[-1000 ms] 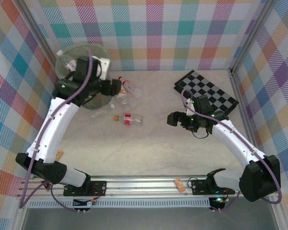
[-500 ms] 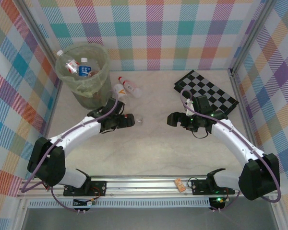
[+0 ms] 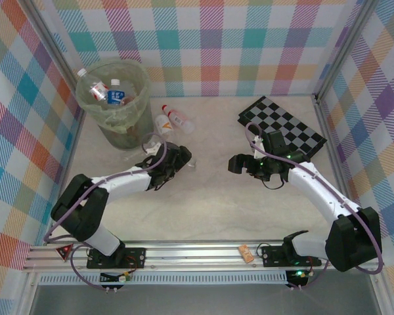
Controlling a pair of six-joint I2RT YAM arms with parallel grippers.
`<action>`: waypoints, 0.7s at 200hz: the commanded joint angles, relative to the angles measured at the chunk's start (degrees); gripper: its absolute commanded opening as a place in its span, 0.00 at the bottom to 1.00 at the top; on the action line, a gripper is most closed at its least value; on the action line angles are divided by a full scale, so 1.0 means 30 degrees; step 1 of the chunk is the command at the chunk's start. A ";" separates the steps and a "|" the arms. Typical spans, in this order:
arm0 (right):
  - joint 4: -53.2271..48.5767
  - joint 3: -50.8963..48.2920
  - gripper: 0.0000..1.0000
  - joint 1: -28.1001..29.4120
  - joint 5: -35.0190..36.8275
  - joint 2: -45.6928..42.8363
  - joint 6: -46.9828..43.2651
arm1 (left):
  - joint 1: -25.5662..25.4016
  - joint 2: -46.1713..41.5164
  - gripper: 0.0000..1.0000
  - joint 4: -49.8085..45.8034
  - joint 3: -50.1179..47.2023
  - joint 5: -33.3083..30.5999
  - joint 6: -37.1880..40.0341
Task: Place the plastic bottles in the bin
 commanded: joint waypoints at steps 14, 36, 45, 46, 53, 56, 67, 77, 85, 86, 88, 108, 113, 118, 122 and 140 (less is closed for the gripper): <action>-0.0095 0.0156 0.99 -0.0003 -0.0017 0.0072 -0.0523 | -0.0819 0.1257 0.91 0.2075 -0.0218 -0.2540 -0.3311; -0.0318 0.0147 0.99 -0.0013 0.0304 0.0036 -0.0709 | -0.0844 0.1803 0.85 0.2833 -0.0752 -0.3049 -0.4079; -0.0315 0.0115 0.99 -0.0016 0.0316 0.0036 -0.0712 | -0.0834 0.1952 0.83 0.2896 -0.0765 -0.3177 -0.4130; -0.0328 0.0113 0.99 -0.0014 0.0316 0.0051 -0.0712 | -0.0828 0.1958 0.83 0.2881 -0.0779 -0.3184 -0.4130; -0.0285 0.0085 0.99 -0.0012 0.0287 0.0063 -0.0716 | -0.0821 0.2098 0.82 0.2867 -0.0727 -0.3179 -0.4115; -0.0265 0.0064 0.99 -0.0012 0.0276 0.0065 -0.0717 | -0.0817 0.2158 0.82 0.2852 -0.0721 -0.3131 -0.4095; -0.0239 0.0025 0.99 -0.0019 0.0245 0.0126 -0.0712 | -0.0848 0.2361 0.82 0.2924 -0.0617 -0.3107 -0.3970; -0.0220 0.0035 0.99 -0.0028 0.0204 0.0153 -0.0728 | -0.0827 0.2587 0.81 0.3006 -0.0536 -0.3078 -0.3841; -0.0201 -0.0003 0.99 -0.0035 0.0170 0.0153 -0.0713 | -0.0827 0.2786 0.79 0.3092 -0.0485 -0.3119 -0.3740; -0.0198 -0.0004 0.99 -0.0023 0.0170 0.0153 -0.0712 | -0.0824 0.2786 0.79 0.3111 -0.0477 -0.3126 -0.3716; -0.0196 0.0002 0.99 -0.0015 0.0170 0.0153 -0.0698 | -0.0822 0.2829 0.79 0.3147 -0.0464 -0.3116 -0.3682; -0.0196 -0.0063 0.99 -0.0005 0.0168 0.0102 -0.0727 | -0.0788 0.3428 0.78 0.3497 -0.0252 -0.2945 -0.3368; -0.0198 -0.0090 0.99 -0.0012 0.0169 0.0075 -0.0745 | -0.0768 0.3604 0.78 0.3615 -0.0162 -0.2822 -0.3222; -0.0221 -0.0119 0.99 -0.0012 0.0169 0.0066 -0.0743 | -0.0727 0.3789 0.78 0.3642 -0.0030 -0.2687 -0.3144; -0.0198 -0.0115 0.99 -0.0039 0.0169 0.0074 -0.0756 | -0.0710 0.3918 0.79 0.3693 0.0060 -0.2636 -0.3072; -0.0216 -0.0210 0.99 -0.0012 0.0140 0.0037 -0.0774 | -0.0617 0.4478 0.87 0.3960 0.0511 -0.2283 -0.2621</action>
